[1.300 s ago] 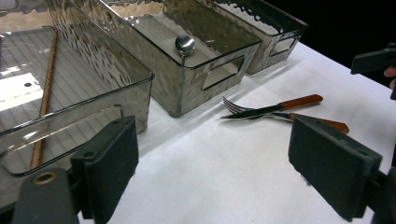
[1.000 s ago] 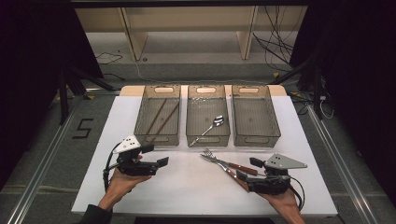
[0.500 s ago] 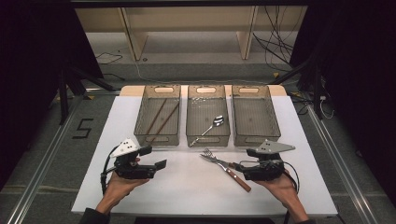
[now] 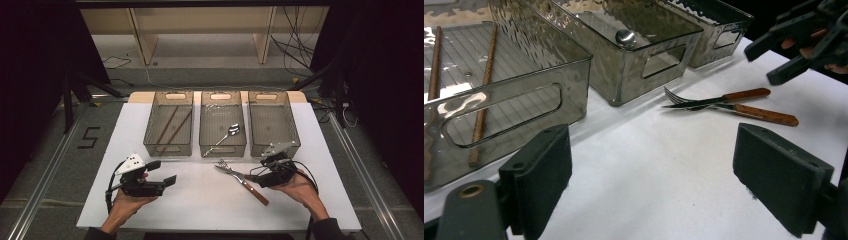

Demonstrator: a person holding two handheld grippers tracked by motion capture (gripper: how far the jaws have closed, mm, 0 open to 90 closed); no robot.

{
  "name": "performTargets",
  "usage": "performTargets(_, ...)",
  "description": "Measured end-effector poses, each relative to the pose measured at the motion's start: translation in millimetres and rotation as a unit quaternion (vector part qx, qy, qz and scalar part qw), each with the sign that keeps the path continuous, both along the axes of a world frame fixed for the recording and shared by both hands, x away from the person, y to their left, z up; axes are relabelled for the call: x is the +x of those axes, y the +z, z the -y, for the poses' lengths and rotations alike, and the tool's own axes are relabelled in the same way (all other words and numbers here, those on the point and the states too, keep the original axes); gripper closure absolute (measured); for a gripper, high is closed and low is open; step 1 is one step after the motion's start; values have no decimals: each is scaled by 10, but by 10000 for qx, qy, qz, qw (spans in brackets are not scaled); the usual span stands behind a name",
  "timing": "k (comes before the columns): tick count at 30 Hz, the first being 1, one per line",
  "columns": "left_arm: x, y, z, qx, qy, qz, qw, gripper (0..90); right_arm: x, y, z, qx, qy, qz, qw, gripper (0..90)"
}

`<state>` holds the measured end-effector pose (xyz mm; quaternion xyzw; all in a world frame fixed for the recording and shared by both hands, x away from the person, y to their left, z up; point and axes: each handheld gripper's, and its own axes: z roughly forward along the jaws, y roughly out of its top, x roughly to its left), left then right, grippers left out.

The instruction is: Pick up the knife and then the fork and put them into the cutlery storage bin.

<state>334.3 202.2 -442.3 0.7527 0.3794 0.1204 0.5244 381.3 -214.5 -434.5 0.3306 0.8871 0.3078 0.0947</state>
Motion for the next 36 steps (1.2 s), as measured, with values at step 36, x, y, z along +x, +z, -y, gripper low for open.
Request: performTargets(36,-50,-21,3,-12,-38,56,10000,154,254,-255,-276,-1334,601,-824,9858,625)
